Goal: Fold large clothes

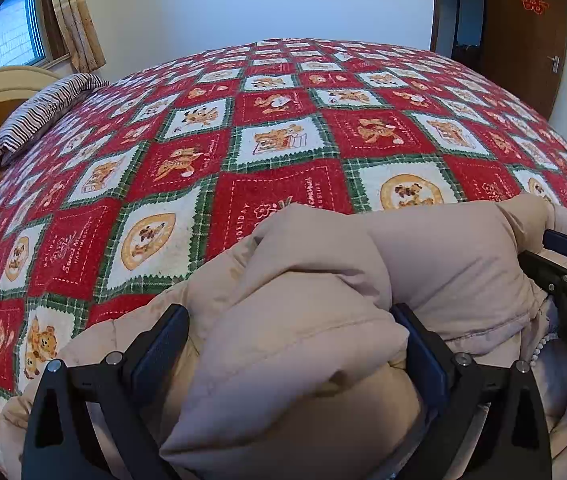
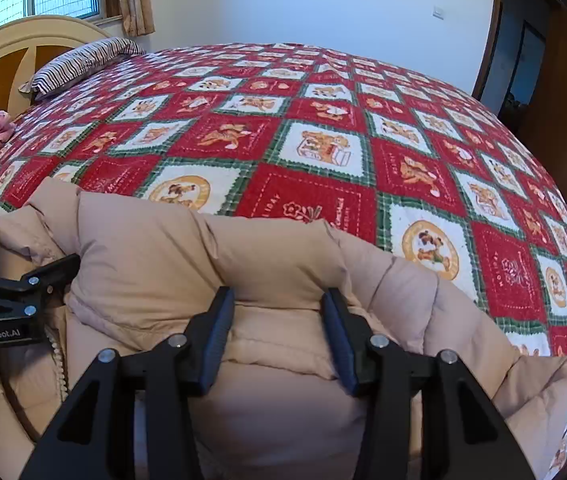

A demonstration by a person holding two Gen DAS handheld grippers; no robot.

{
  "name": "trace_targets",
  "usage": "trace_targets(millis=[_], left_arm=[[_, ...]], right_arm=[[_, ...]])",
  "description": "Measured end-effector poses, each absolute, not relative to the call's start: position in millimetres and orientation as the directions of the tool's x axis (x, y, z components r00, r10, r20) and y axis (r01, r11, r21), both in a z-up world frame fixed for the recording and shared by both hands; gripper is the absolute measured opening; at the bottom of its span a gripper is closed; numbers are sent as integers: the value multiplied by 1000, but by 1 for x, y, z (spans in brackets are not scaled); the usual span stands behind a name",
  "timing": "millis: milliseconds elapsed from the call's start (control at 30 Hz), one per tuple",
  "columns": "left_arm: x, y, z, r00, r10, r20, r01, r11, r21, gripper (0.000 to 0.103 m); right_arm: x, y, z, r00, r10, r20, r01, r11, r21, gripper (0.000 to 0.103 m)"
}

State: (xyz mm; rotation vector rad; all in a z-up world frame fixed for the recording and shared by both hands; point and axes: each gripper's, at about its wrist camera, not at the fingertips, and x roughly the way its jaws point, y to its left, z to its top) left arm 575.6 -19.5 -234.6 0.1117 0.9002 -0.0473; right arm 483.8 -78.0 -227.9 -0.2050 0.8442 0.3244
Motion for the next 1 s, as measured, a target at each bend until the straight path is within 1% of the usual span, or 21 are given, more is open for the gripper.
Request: trace_targets(millis=[67,133,167,233,300,333,367,400,433,467,533,600,700,833,1000], left_arm=[[574,-22,-230,629,27,-777,90,990,107,100],[566,-21,-212,660,77,-747,54,987,149,100],[559,-20,-198,686,68,-724,49,989,139,100],[543,-14,-164,754,5,-657,51,996,66,100],[538,-13,-145,783,-46,-621,60,998,1,100],[540,-15,-139,784,-74,-617,69,997,-33,100],[546,-20,-140,772,-100,-628,83,995,-56,100],[554,-28,-147,749,-115,-652,94,993,-68,100],[561,-34,-157,725,-127,-677,105,992,-73,100],[565,-38,-169,702,-131,-700,114,991,-71,100],[576,-45,-201,648,-97,-756,96,994,-45,100],[581,-45,-220,605,-91,-791,83,995,-50,100],[580,-51,-225,611,-69,-789,83,996,-23,102],[578,-57,-231,616,-34,-787,83,996,22,102],[580,-59,-234,620,-20,-785,81,996,39,102]], right_arm=[[483,-74,-228,622,180,-762,-362,929,-76,49],[482,-73,-223,621,169,-765,-368,925,-94,49],[480,-75,-218,621,175,-764,-370,925,-89,49],[469,-89,-195,639,237,-731,-370,929,-22,49],[457,-101,-176,700,238,-674,-350,936,-33,50],[455,-108,-168,729,222,-648,-329,943,-46,50],[456,-115,-165,742,207,-638,-306,951,-47,50],[460,-120,-166,743,190,-641,-283,958,-46,48],[465,-123,-169,735,178,-654,-269,962,-41,45],[472,-128,-179,706,176,-686,-258,966,-17,40],[480,-134,-194,670,195,-716,-260,965,19,39],[481,-133,-204,652,212,-728,-283,959,26,39],[484,-130,-218,619,215,-755,-296,955,29,40],[483,-132,-225,610,217,-762,-297,954,34,41],[484,-129,-228,617,197,-762,-288,957,14,41]])
